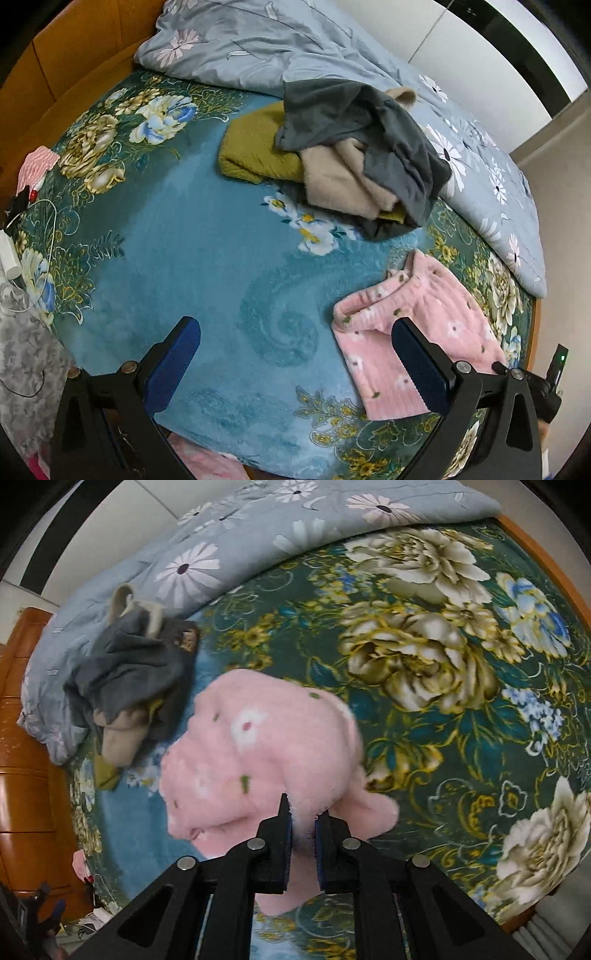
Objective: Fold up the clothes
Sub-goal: 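Carry the pink pants with the right gripper onto the open bedspread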
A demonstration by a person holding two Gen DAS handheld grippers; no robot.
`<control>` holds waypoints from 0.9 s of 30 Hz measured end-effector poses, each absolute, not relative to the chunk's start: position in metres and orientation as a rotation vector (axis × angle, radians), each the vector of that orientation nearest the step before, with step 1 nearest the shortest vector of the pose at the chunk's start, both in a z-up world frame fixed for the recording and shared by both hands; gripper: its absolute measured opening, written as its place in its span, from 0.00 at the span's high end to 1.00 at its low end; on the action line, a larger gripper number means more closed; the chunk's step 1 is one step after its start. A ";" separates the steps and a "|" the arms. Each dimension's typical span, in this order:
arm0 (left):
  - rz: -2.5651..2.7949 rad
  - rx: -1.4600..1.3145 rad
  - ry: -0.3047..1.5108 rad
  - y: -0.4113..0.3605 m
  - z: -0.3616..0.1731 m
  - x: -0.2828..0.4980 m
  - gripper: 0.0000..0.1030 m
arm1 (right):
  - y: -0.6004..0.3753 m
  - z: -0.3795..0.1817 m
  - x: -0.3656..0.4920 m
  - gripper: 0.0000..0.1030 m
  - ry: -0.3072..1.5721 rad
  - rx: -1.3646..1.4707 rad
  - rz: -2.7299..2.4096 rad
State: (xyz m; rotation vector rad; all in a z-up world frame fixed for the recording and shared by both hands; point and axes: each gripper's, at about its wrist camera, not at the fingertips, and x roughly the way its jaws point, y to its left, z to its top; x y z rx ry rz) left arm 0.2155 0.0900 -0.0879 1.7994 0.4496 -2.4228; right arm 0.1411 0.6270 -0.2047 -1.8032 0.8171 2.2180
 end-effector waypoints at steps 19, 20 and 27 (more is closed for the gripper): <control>-2.474 2.212 0.118 0.163 -0.188 0.187 0.00 | 0.595 -0.176 0.189 0.59 0.800 -1.712 2.174; -2.450 2.260 0.107 0.165 -0.202 0.184 0.00 | 0.590 -0.172 0.194 0.59 0.807 -1.704 2.165; -2.457 2.442 0.024 0.171 -0.266 0.170 0.01 | 0.561 -0.154 0.224 0.59 0.726 -1.690 2.070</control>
